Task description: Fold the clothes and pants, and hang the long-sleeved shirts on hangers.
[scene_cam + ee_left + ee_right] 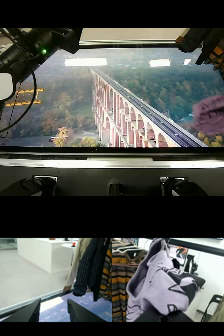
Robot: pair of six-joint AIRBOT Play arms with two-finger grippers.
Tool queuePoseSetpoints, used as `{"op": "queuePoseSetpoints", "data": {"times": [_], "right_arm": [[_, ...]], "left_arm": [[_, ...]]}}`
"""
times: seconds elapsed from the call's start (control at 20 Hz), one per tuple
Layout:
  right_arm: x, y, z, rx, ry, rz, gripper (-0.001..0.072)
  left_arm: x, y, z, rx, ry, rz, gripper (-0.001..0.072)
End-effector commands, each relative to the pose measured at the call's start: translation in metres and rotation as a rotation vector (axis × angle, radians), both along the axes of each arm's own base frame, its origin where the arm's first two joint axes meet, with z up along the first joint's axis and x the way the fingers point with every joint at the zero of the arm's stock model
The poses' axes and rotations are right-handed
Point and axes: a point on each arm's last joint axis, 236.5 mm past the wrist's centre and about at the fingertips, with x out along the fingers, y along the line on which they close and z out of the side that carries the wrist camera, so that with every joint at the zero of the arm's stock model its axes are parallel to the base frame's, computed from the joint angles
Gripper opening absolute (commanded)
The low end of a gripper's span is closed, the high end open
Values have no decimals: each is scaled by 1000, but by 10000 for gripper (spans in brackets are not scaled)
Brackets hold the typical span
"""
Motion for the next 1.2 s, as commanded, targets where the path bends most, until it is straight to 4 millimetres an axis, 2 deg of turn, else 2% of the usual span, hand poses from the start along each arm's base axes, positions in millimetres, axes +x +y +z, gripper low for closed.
{"op": "queuePoseSetpoints", "data": {"times": [0.0, 0.15, 0.35, 0.5, 0.75, 0.85, 1.15], "right_arm": [[0, -2, 2, -12, -12, -46, 36], [8, -1, -4, -5, 11, -55, 36], [1, -7, -12, 9, 61, -88, 36], [-31, -41, -16, 80, -35, -236, 36], [-48, -86, -22, 106, -53, -343, 36], [-38, -101, -23, 95, -55, -337, 36], [14, -150, -28, 39, -66, -284, 36]], "left_arm": [[0, 0, 0, 1, -1, 2, 387], [1, 1, 0, 1, -1, 2, 388], [2, 3, 0, 2, -1, 8, 388], [7, 12, 0, 1, -1, 29, 387], [16, 27, 0, 1, 0, 63, 388], [18, 30, -2, 5, 5, 69, 387], [19, 30, -16, 42, 55, 55, 387]]}}
